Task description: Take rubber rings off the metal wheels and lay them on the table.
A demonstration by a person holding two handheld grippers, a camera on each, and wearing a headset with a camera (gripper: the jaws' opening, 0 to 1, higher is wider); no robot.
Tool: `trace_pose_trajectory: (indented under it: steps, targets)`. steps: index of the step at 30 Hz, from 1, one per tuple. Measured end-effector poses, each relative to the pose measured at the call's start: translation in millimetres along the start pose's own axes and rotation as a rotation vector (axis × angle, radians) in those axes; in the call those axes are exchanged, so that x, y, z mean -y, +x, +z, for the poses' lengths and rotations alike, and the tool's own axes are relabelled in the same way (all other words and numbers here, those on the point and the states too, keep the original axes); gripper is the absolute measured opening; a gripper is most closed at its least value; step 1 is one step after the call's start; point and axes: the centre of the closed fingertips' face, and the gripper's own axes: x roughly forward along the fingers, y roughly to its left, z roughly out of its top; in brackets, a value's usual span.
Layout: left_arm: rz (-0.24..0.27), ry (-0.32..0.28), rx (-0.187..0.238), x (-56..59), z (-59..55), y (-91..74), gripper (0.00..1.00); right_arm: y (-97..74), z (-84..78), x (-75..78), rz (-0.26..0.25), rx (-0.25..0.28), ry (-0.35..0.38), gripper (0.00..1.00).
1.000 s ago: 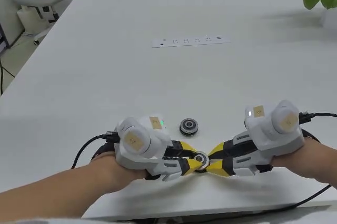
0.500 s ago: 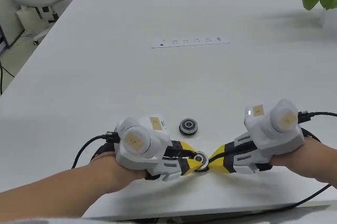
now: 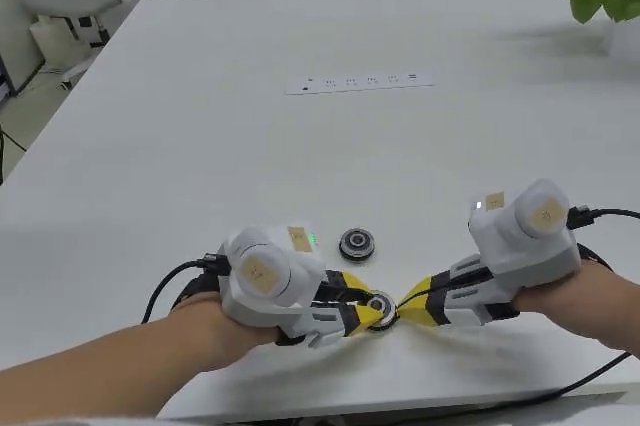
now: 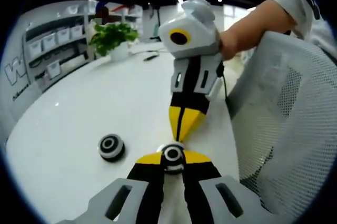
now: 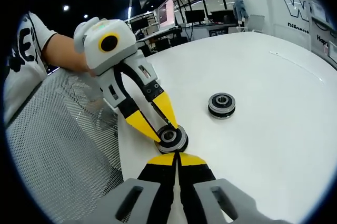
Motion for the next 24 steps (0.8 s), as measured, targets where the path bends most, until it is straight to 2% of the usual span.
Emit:
trace_pose_trajectory:
  steps: [6,11,24]
  targets:
    - [0.006,0.008,-0.015,0.2,-0.1,0.4,0.13,-0.9,0.4,1.6,0.005,0.014,0.1,0.0]
    - [0.014,0.016,-0.027,0.0,-0.5,0.7,0.12,-4.5,7.6,3.9,0.014,0.071,0.194,0.0]
    - [0.027,0.041,-0.058,0.2,-0.7,1.4,0.12,-2.2,13.2,-3.3,0.036,0.081,0.203,0.0]
